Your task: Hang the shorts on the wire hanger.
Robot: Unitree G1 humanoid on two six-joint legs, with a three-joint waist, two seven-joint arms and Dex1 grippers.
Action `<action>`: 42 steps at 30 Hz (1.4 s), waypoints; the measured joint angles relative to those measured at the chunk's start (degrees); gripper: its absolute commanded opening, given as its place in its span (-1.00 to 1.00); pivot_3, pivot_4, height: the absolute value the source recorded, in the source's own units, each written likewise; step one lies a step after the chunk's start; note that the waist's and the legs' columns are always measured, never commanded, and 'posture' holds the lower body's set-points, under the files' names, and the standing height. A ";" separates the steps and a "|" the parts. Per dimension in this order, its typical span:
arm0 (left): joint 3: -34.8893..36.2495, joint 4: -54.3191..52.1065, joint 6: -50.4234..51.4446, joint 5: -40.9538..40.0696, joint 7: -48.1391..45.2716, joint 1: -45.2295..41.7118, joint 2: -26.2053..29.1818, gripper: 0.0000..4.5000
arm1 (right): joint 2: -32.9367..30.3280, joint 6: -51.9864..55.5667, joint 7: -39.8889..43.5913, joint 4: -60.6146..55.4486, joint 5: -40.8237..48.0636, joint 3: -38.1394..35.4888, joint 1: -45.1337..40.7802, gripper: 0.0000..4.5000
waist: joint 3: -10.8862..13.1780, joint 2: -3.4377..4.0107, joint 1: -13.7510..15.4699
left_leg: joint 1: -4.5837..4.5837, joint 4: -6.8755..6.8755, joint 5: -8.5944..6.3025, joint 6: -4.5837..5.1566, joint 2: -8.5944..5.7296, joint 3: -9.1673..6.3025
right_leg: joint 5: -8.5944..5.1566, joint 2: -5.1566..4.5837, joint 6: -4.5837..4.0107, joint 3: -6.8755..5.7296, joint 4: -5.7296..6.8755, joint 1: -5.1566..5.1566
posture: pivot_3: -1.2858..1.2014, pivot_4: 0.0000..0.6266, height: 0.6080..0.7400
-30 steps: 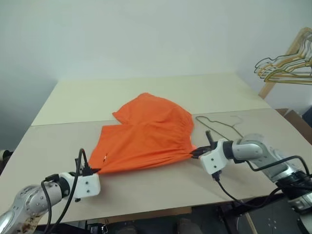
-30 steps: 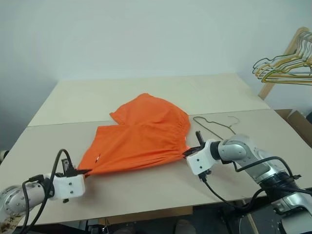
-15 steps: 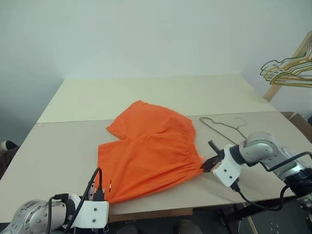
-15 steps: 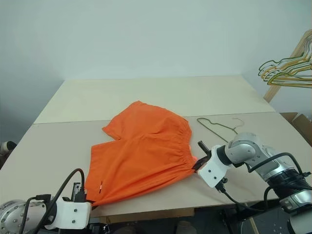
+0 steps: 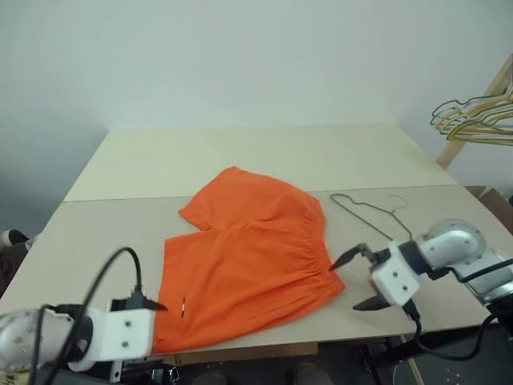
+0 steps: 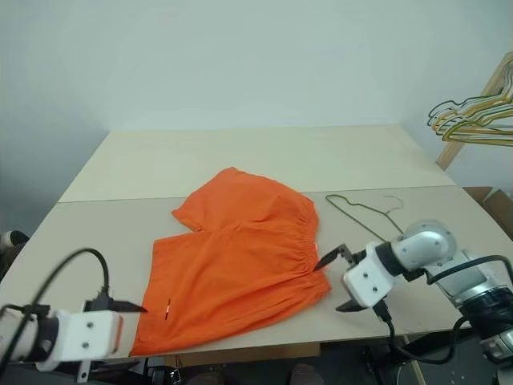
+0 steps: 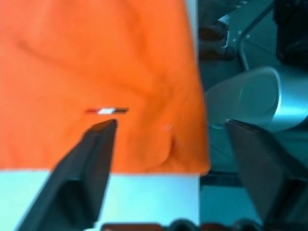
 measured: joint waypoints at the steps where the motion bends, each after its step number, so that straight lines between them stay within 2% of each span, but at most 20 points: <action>1: 1.35 0.82 1.11 -2.07 0.12 -2.49 -0.32 0.98 | 0.03 5.54 -2.33 0.11 0.62 -2.12 -0.06 1.00 | 0.00 0.01 0.14 | -0.02 0.05 0.00 0.00 0.00 0.00 | 0.01 0.00 -0.01 0.00 0.01 -0.02 | 0.09 -1.00 1.00; 4: 1.35 1.86 3.31 -6.49 2.02 -7.78 -2.48 0.98 | 0.66 17.41 -7.33 0.59 2.50 -7.25 -0.10 1.00 | -0.02 0.02 0.27 | -0.05 0.05 0.00 -0.03 -0.01 0.00 | 0.01 0.02 0.01 0.00 0.00 -0.02 | 0.09 -1.00 1.00; 9: -4.39 2.22 7.11 -13.39 8.13 -15.51 -9.18 0.98 | 4.90 37.03 -15.69 3.76 4.19 -11.26 -1.59 1.00 | -0.07 -0.04 0.28 | -0.12 0.07 0.00 -0.12 -0.06 0.06 | 0.03 0.05 0.01 0.02 0.02 -0.04 | 0.07 -1.00 1.00; 14: -10.76 2.67 9.77 -15.89 12.86 -20.16 -12.43 0.98 | 10.32 47.23 -23.31 16.89 3.56 -14.56 -8.31 1.00 | -0.10 0.00 0.06 | -0.09 0.10 0.03 -0.17 -0.15 0.21 | 0.05 0.04 0.02 0.05 0.03 0.02 | 0.06 -1.00 1.00; 19: -16.36 3.93 9.79 -15.63 14.58 -26.31 -12.24 0.98 | 14.17 47.73 -26.50 35.15 -1.82 -13.86 -18.67 1.00 | -0.19 0.10 -0.62 | -0.10 0.09 0.07 -0.22 -0.17 0.19 | 0.05 0.07 0.03 0.03 0.00 0.05 | 0.06 -1.00 1.00; 25: -19.50 6.37 8.90 -14.10 14.65 -28.39 -10.45 0.98 | 19.52 45.65 -26.91 54.71 -8.04 -11.52 -25.58 1.00 | -0.20 0.13 -1.63 | -0.15 0.08 0.07 -0.23 -0.18 0.18 | 0.06 0.06 0.06 0.03 -0.04 0.02 | 0.07 -1.00 1.00; 31: -19.94 6.37 7.14 -12.70 14.71 -26.87 -9.93 0.98 | 20.54 43.38 -25.28 61.46 -11.50 -10.70 -28.99 1.00 | -0.23 0.19 -1.94 | -0.12 0.06 0.09 -0.26 -0.16 0.18 | 0.06 0.06 0.06 0.04 -0.02 0.02 | 0.08 -1.00 1.00; 42: -21.73 6.37 6.89 -11.55 15.10 -26.24 -9.92 0.98 | 22.20 43.94 -19.30 67.09 -15.89 -9.49 -31.61 1.00 | -0.34 0.38 -1.71 | -0.13 0.05 0.09 -0.27 -0.17 0.17 | 0.06 0.05 0.07 0.04 -0.02 0.02 | 0.10 -1.00 1.00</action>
